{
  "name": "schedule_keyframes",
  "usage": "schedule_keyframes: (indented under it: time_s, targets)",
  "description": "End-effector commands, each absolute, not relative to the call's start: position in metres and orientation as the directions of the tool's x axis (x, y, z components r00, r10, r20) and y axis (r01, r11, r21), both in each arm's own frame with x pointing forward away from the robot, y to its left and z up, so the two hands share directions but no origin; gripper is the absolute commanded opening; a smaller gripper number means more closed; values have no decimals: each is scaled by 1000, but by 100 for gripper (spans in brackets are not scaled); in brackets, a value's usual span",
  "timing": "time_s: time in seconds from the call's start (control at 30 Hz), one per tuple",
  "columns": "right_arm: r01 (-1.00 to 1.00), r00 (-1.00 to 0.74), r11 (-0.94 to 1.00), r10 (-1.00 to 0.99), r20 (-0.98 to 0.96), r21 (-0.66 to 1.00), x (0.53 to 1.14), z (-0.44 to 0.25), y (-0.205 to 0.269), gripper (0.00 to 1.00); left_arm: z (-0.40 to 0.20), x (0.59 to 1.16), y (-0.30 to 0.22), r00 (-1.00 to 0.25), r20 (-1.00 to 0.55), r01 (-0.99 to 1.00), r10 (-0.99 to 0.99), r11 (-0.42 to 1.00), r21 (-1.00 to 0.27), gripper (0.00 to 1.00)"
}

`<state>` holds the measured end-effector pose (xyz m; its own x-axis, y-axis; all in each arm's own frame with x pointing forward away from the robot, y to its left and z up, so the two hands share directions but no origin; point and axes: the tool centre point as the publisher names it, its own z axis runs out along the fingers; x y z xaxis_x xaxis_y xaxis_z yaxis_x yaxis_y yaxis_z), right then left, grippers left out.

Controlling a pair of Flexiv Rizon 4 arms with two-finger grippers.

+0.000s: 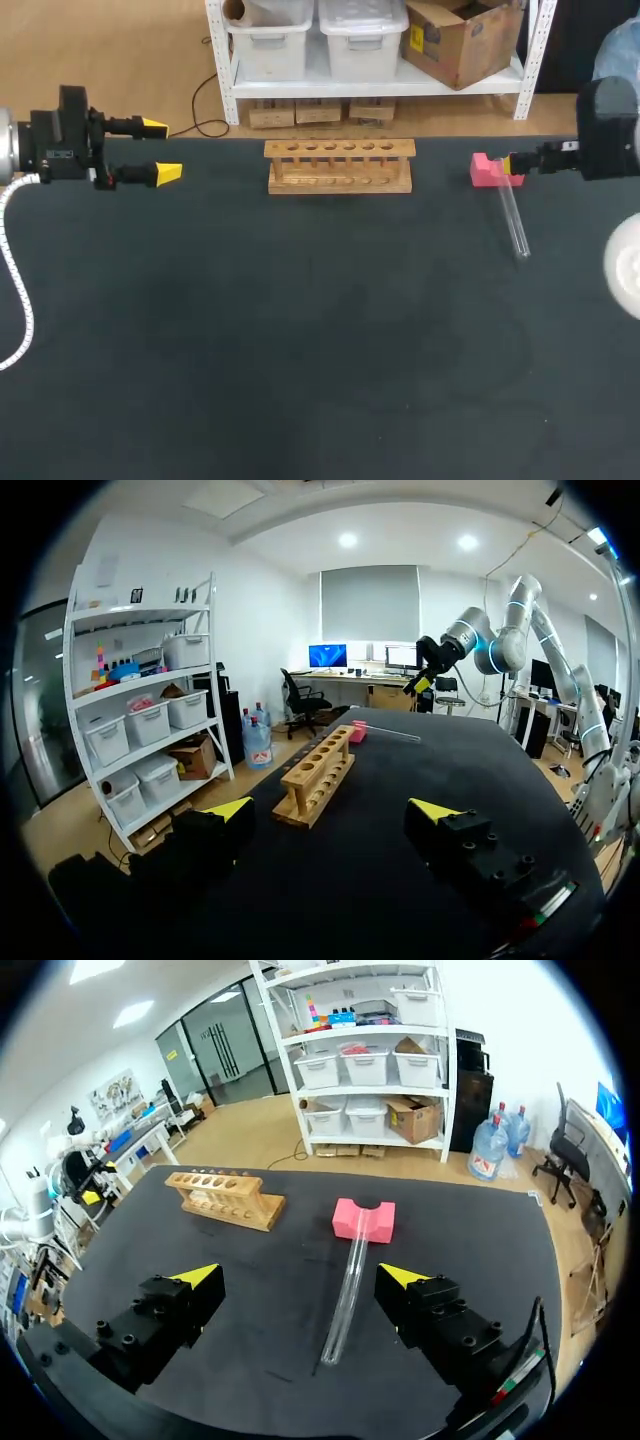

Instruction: Grasp the test tube, adjust it, and insert it.

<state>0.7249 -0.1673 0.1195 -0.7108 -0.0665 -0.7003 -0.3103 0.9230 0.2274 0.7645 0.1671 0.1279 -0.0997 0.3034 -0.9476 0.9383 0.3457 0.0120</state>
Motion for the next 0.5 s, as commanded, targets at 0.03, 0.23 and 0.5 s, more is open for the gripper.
schedule_keyframes:
  time_s: [0.03,0.23,0.5]
  targets:
    - [-24,-714,997,-72,-696,-77,742,111,-161,100,127,763,167,-97,-948,937,302,349,15,100]
    - [42,-704,985,-88,-705,-165,756,101,-160,100,127,763,167,-97,-948,937,302,349,15,100]
    - [137,-660,962,-88,-746,-235,764,79,-172,100,127,763,167,-97,-948,937,302,349,15,100]
